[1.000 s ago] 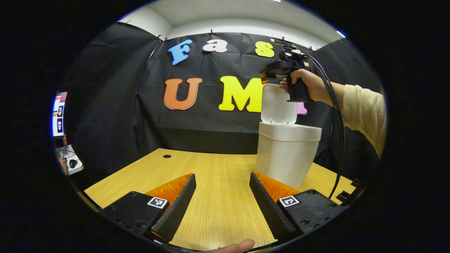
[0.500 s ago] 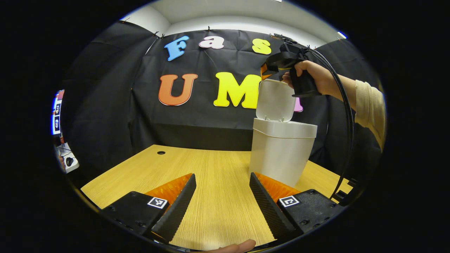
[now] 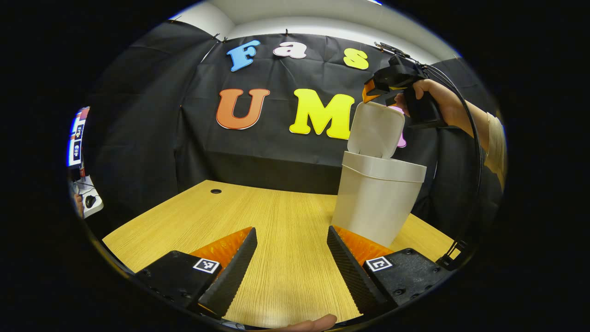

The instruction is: Press the lid of the desktop garbage bin to open it, pick up the crumpled paper on the desktop and throw it into the bin, then pick up the pop can on the desktop and drop it into the bin, and finally close the garbage bin lid.

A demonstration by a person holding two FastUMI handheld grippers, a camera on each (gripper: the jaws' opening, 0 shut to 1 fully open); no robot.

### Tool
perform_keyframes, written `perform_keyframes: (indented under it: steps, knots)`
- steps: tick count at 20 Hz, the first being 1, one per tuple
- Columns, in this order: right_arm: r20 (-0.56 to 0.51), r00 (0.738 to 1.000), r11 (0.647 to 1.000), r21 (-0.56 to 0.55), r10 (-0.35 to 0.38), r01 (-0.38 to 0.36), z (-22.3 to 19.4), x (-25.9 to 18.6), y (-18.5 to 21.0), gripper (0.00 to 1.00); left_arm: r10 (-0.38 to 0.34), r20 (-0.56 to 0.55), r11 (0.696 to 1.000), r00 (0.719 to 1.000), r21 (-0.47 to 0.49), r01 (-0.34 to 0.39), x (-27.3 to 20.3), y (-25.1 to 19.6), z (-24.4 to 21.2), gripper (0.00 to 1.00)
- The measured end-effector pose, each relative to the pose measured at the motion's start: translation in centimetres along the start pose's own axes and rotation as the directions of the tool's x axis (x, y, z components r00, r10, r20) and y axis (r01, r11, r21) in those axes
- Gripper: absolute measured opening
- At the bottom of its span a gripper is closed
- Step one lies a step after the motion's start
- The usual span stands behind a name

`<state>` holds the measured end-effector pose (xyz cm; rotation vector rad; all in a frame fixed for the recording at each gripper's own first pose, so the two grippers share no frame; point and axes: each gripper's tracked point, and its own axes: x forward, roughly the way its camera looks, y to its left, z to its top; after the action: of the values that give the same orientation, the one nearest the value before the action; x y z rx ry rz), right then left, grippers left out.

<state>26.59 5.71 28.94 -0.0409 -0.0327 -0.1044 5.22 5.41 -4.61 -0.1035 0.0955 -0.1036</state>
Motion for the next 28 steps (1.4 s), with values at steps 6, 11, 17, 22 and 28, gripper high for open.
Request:
perform_keyframes:
  steps: [6, 11, 17, 22, 28]
  knots:
    - [-0.061, 0.998, 1.0, -0.018, -0.018, 0.017, -1.1, -1.8, 0.0, 0.96, 0.003, 0.012, 1.0, 1.0, -0.011, -0.003, 0.0, 0.2, 0.3, 0.99]
    - [-0.098, 0.994, 0.996, 0.074, 0.056, -0.049, -1.4, -3.1, 0.2, 0.98, 0.01, -0.003, 0.999, 1.0, -0.033, -0.01, 0.2, 0.6, 0.0, 0.99]
    - [-0.113, 0.977, 0.964, 0.218, 0.18, -0.153, -1.8, -4.6, -0.1, 0.98, 0.01, -0.02, 0.998, 1.0, -0.066, -0.012, 0.6, 0.8, -0.6, 0.99]
    - [-0.162, 0.982, 0.967, 0.248, 0.101, -0.059, -2.7, -4.2, -1.9, 0.84, -0.006, -0.031, 0.997, 0.999, -0.073, 0.004, 0.8, -0.1, -0.9, 0.96]
    - [-0.422, 0.903, 0.962, 0.27, 0.083, 0.038, -11.1, -2.8, -1.8, 0.85, 0.009, 0.005, 1.0, 1.0, -0.025, -0.009, 0.3, 0.3, -0.1, 0.97]
